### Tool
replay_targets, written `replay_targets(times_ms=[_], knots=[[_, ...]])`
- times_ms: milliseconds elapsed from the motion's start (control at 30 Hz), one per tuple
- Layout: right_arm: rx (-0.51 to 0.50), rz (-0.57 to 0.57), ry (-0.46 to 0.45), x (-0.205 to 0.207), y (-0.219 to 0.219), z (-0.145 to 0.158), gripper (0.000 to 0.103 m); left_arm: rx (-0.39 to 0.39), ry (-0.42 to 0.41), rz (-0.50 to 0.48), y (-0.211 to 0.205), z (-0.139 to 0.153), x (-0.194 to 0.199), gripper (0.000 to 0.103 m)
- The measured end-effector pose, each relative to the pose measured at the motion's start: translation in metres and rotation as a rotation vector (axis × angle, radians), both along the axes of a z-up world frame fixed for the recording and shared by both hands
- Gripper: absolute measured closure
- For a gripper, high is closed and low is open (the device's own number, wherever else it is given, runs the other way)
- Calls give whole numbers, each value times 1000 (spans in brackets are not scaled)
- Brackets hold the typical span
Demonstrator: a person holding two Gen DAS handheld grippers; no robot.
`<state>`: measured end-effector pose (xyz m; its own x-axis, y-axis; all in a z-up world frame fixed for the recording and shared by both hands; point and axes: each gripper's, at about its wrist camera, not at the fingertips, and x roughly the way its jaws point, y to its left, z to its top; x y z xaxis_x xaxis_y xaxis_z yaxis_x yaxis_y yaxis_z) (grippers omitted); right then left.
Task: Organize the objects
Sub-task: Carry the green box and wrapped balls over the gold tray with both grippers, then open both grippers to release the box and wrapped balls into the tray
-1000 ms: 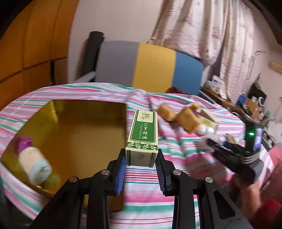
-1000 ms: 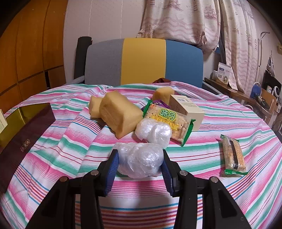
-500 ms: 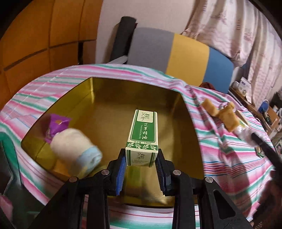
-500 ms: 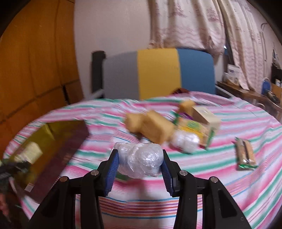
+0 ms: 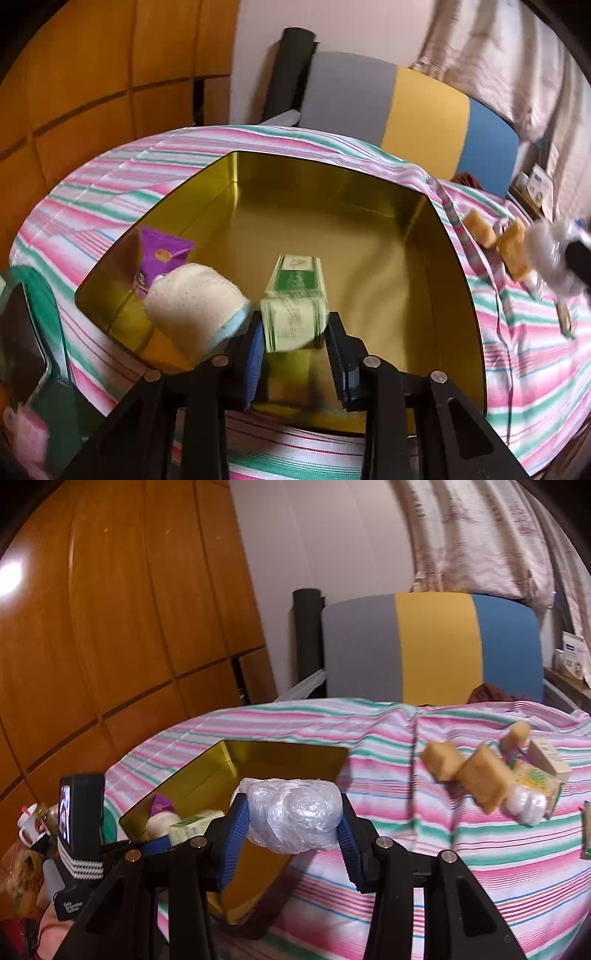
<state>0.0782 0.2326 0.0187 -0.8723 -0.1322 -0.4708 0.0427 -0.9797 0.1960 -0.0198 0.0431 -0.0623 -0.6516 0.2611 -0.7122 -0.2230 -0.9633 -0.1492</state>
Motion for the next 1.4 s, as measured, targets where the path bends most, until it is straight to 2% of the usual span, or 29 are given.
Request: replay_targets(times_ms=[67, 133, 167, 200, 333, 400, 433, 500, 667, 800, 967, 1067, 1400], knots=[[1, 23, -19, -2, -9, -3, 57, 48, -16, 8, -5, 3, -1, 64], [3, 37, -43, -5, -14, -9, 57, 99, -15, 17, -10, 9, 1, 49], [2, 42, -56, -6, -16, -12, 57, 134, -3, 24, -14, 14, 3, 36], [-3, 52, -73, -9, -19, -16, 57, 154, 9, 32, -16, 19, 5, 28], [-4, 76, -111, -17, -26, -25, 57, 235, 88, 60, -29, 44, 14, 17], [6, 90, -136, -22, -33, -30, 57, 231, 125, 117, -37, 53, 18, 2], [6, 101, -146, -23, -36, -32, 57, 225, 139, 157, -42, 56, 19, 0], [11, 122, -159, -26, -42, -34, 57, 223, 150, 244, -55, 61, 20, 0], [32, 169, -192, -32, -59, -41, 57, 236, 133, 373, -78, 63, 18, 0], [29, 189, -224, -40, -65, -46, 56, 259, 105, 422, -90, 60, 17, 0], [-9, 235, -277, -45, -71, -54, 52, 275, 103, 432, -91, 62, 20, 0], [-14, 215, -289, -44, -69, -58, 49, 267, 95, 423, -88, 62, 17, 0], [-58, 156, -246, -32, -49, -48, 45, 249, 50, 374, -70, 55, 17, 0]])
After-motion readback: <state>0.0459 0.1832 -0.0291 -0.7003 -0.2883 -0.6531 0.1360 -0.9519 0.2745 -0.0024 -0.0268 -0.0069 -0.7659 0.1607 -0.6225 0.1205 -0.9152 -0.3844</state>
